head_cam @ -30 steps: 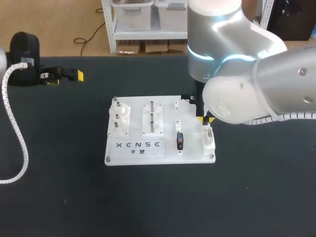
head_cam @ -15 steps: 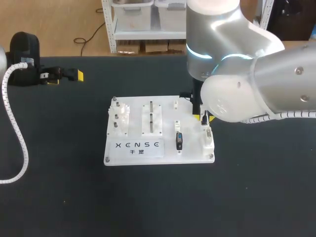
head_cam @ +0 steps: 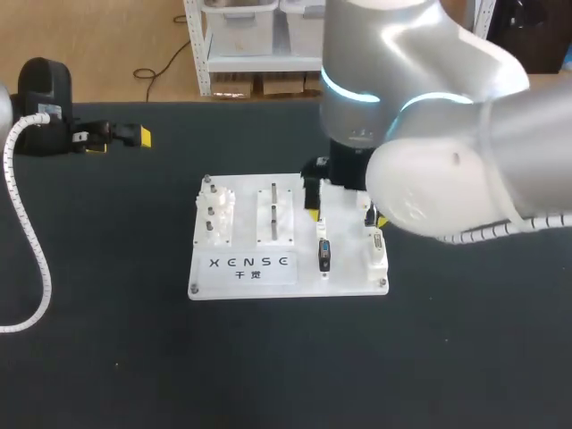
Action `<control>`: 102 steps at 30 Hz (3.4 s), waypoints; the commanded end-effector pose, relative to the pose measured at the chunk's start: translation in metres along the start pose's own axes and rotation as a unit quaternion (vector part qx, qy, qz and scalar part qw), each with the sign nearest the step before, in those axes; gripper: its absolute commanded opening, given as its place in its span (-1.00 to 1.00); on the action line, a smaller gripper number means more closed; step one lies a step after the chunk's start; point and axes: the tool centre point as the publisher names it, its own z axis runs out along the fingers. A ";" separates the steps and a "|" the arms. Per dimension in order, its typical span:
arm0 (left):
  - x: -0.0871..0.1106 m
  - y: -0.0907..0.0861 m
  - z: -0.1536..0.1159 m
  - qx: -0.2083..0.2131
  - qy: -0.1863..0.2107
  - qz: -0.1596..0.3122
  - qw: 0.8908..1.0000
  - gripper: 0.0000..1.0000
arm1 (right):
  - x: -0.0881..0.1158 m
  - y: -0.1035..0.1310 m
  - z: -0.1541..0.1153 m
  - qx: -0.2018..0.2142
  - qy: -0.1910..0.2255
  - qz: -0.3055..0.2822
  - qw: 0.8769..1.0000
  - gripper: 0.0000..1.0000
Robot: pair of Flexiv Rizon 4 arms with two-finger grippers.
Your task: Insert the USB connector, Ethernet cable, and multi-pin plug into their matching sockets one by one.
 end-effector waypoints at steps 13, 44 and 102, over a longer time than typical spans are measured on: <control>0.000 0.000 0.000 0.000 0.000 0.000 1.000 1.00 | 0.037 0.022 0.025 -0.005 0.019 -0.036 0.999 0.98; 0.000 0.000 0.000 0.000 0.000 0.000 1.000 1.00 | 0.021 0.024 0.055 -0.002 0.014 -0.068 0.998 -0.15; 0.000 0.000 0.000 0.000 0.000 0.000 1.000 1.00 | 0.005 -0.011 -0.015 -0.036 -0.052 -0.049 0.997 -1.00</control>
